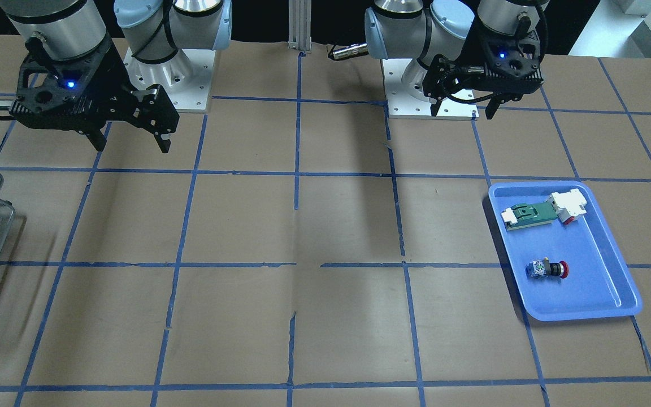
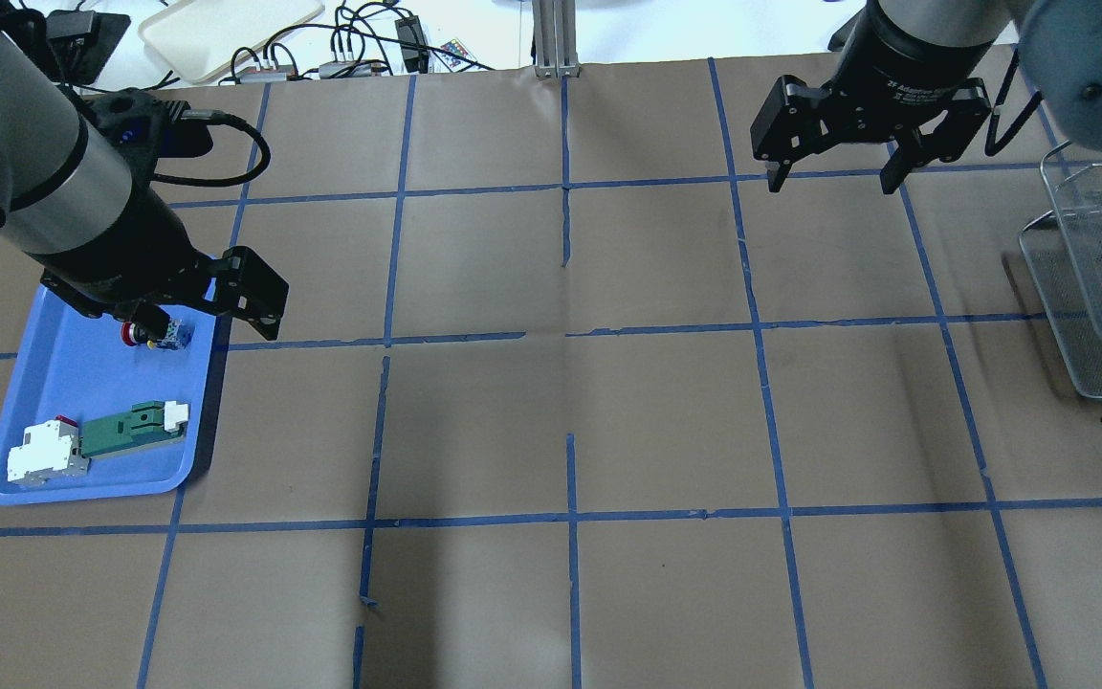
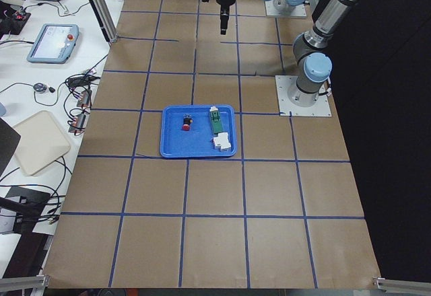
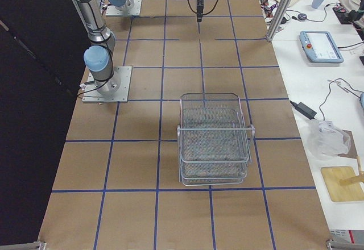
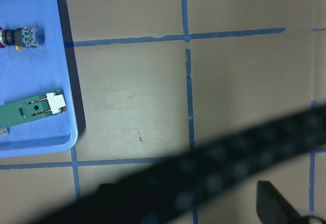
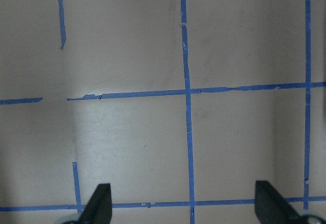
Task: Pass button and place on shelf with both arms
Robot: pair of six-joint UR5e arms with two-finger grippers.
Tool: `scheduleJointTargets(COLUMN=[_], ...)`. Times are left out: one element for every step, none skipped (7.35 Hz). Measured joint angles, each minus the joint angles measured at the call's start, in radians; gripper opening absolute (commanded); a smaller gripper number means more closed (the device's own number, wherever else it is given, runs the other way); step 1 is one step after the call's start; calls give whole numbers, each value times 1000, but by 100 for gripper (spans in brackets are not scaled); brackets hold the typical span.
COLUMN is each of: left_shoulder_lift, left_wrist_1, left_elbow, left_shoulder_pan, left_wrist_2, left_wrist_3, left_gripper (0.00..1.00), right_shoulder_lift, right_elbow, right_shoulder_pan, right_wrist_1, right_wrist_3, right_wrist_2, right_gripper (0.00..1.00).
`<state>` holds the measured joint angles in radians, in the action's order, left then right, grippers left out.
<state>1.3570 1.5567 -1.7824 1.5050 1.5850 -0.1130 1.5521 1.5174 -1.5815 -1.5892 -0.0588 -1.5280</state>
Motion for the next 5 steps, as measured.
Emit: scheduleJointTargets(left_shoulder_lift=[-1, -1, -1, -1, -1], left_wrist_1=[-1, -1, -1, -1, -1], left_elbow=[-3, -5, -7, -7, -8], left_shoulder_pan=[0, 0, 0, 0, 0], left_wrist_2=[0, 0, 0, 0, 0], left_wrist_3=[0, 0, 0, 0, -1], left_gripper=[100, 100, 100, 100, 100], right_shoulder_lift=[1, 1, 1, 0, 1], right_elbow=[2, 2, 3, 3, 3], right_shoulder_pan=[0, 0, 0, 0, 0], right_wrist_1=[-1, -1, -1, -1, -1], right_wrist_3=[-1, -1, -1, -1, -1], right_wrist_2=[0, 0, 0, 0, 0], right_gripper=[100, 100, 100, 100, 100])
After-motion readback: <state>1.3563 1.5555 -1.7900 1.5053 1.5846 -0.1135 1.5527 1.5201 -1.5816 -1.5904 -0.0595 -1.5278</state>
